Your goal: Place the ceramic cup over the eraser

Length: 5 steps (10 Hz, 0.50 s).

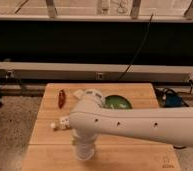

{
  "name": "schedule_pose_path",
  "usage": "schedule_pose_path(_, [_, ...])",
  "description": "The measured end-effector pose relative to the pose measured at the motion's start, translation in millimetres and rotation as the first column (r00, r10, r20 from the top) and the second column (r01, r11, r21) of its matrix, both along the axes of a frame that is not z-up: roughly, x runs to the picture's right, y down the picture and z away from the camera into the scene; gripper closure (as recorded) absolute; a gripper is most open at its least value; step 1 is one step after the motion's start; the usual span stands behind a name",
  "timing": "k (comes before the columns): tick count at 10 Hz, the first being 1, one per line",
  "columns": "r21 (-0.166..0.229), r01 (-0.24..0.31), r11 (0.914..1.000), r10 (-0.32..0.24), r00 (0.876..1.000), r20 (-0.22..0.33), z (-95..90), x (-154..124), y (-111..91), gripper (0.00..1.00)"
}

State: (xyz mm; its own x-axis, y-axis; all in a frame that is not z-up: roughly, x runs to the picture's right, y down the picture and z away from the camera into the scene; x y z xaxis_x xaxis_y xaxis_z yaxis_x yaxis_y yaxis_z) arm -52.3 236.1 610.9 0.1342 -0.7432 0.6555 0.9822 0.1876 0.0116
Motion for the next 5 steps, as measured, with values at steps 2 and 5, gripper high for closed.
schedule_pose_path(2, [0.011,0.004,0.9999,-0.004,1.0,0.0,5.0,-0.6,3.7,0.43])
schedule_pose_path(5, [0.022,0.001,0.9998,0.0,1.0,-0.003,9.7,0.3,6.7,0.2])
